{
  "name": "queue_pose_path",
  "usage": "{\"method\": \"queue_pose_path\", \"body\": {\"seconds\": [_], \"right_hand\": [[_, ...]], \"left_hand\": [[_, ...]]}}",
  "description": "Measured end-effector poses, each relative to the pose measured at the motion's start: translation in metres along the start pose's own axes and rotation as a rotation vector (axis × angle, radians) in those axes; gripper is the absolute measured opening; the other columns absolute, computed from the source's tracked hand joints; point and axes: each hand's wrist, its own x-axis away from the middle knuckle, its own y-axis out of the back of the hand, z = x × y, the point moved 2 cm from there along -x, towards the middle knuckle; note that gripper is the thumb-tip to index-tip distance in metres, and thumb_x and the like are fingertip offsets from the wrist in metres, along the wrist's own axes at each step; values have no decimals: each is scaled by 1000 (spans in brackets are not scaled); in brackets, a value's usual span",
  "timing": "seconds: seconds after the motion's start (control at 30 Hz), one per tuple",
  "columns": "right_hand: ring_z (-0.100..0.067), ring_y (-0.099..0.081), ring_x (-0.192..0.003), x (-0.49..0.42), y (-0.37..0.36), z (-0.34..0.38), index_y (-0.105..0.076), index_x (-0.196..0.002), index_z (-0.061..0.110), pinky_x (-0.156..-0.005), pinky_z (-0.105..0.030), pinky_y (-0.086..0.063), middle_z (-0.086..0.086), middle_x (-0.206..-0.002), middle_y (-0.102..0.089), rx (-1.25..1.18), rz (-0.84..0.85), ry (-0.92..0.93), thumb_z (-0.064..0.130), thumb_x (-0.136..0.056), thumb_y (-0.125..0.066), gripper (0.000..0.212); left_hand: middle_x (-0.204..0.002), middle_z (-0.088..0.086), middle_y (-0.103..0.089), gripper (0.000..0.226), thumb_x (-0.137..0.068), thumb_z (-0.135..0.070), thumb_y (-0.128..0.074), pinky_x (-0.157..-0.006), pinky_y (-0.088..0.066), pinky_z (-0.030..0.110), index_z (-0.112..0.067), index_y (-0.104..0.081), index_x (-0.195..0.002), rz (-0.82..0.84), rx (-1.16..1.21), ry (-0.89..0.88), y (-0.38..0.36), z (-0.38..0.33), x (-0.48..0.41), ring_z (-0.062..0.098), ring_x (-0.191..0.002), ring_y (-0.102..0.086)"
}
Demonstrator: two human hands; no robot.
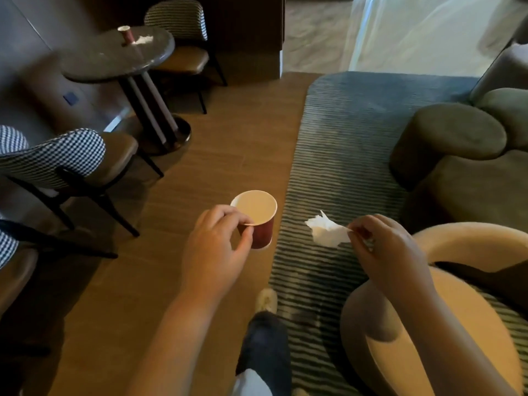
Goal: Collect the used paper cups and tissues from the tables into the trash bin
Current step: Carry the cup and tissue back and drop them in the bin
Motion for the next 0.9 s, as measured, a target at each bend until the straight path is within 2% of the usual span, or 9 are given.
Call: {"method": "queue_pose_path", "body": {"seconds": [0.17, 0.3, 0.37, 0.5, 0.6, 0.77, 0.9], "right_hand": [[-14, -59, -87, -120, -24, -30, -66, -97, 21, -70, -31, -52, 8, -95, -63, 99, 36, -13, 22, -85, -63, 12], [-13, -57, -84, -223, -30, -50, -67, -92, 22, -67, -23, -40, 10, -90, -62, 201, 1, -68, 20, -84, -66, 9], [-11, -55, -83, -267, -31, -59, -67, -93, 21, -68, -22, -40, 9, -89, -62, 205, -15, -76, 20, -85, -65, 8], [-4, -49, -82, -329, -36, -89, -65, -92, 23, -68, -18, -37, 16, -89, -55, 164, -27, -145, 19, -85, -64, 9], [-3, -51, -83, -369, -46, -128, -66, -92, 23, -68, -16, -38, 13, -90, -60, 159, -20, -233, 17, -83, -67, 11], [-5, -54, -84, -457, -50, -210, -66, -94, 22, -70, -16, -39, 13, -91, -60, 113, -41, -292, 17, -84, -66, 11], [-4, -54, -81, -544, -20, -281, -66, -93, 22, -66, -17, -43, 11, -89, -62, 93, -113, -347, 17, -85, -65, 9]], "left_hand": [[-102, -19, -48, 12, -83, -24, -64, -72, -34, 8, -25, -66, -96, 1, 114, -30, -46, 32, -129, -5, -98, -39], [-103, -17, -50, 14, -84, -24, -64, -73, -33, 8, -23, -66, -97, 6, 137, -72, -72, 44, -245, -6, -97, -37], [-105, -15, -52, 15, -85, -25, -63, -73, -33, 7, -23, -66, -99, 10, 133, -92, -83, 45, -300, -6, -98, -38], [-106, -11, -55, 13, -86, -24, -63, -75, -40, 12, -22, -64, -99, 47, 133, -162, -112, 36, -387, 2, -100, -45], [-106, -11, -55, 14, -85, -26, -62, -76, -44, 18, -23, -64, -99, 94, 144, -200, -146, 26, -446, 6, -102, -47], [-106, -12, -55, 15, -84, -25, -63, -76, -35, 8, -22, -65, -99, 145, 116, -243, -215, 3, -550, -1, -101, -42], [-102, -17, -51, 13, -83, -22, -67, -73, -33, 5, -22, -66, -96, 170, 110, -286, -265, -42, -646, -4, -97, -39]]}}
